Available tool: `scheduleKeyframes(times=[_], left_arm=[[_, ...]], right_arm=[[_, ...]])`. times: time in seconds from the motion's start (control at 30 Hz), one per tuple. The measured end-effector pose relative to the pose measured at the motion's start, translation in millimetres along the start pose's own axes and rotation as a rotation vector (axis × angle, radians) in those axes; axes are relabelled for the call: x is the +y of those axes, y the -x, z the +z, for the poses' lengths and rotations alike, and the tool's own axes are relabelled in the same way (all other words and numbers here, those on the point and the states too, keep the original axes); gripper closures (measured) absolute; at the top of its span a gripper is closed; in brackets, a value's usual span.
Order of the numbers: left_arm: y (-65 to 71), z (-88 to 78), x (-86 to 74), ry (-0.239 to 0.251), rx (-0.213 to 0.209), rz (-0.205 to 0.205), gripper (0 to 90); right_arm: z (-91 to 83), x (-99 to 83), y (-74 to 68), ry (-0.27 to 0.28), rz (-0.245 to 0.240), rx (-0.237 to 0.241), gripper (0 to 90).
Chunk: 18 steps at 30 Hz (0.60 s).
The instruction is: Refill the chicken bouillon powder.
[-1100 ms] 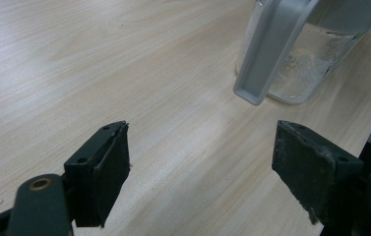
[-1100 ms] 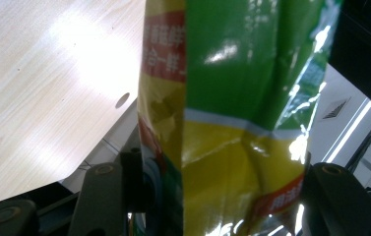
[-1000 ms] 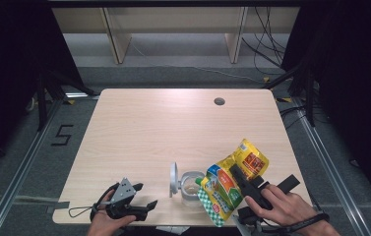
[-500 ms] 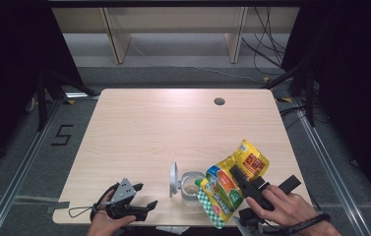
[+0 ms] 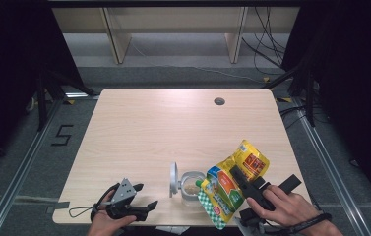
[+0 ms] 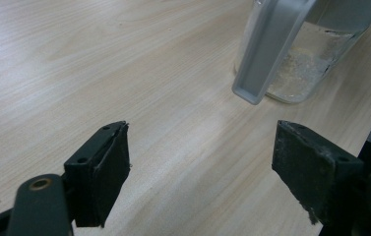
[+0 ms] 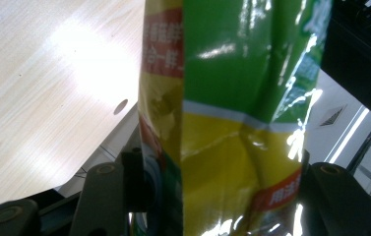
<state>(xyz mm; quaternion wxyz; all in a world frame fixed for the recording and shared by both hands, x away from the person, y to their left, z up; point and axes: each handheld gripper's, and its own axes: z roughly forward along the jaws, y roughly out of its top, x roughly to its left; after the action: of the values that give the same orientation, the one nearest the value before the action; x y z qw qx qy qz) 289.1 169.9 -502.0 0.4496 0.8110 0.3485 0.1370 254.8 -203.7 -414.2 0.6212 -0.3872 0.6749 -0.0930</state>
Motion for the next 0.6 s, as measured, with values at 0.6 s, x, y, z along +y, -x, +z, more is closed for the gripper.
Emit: scheduleKeyframes(times=[0.6], left_arm=[[0.7,0.5,-0.1,0.005,-0.003,-0.005,21.4]], right_arm=[[-0.6,-1.1,0.2,0.0,0.002,0.001,49.0]])
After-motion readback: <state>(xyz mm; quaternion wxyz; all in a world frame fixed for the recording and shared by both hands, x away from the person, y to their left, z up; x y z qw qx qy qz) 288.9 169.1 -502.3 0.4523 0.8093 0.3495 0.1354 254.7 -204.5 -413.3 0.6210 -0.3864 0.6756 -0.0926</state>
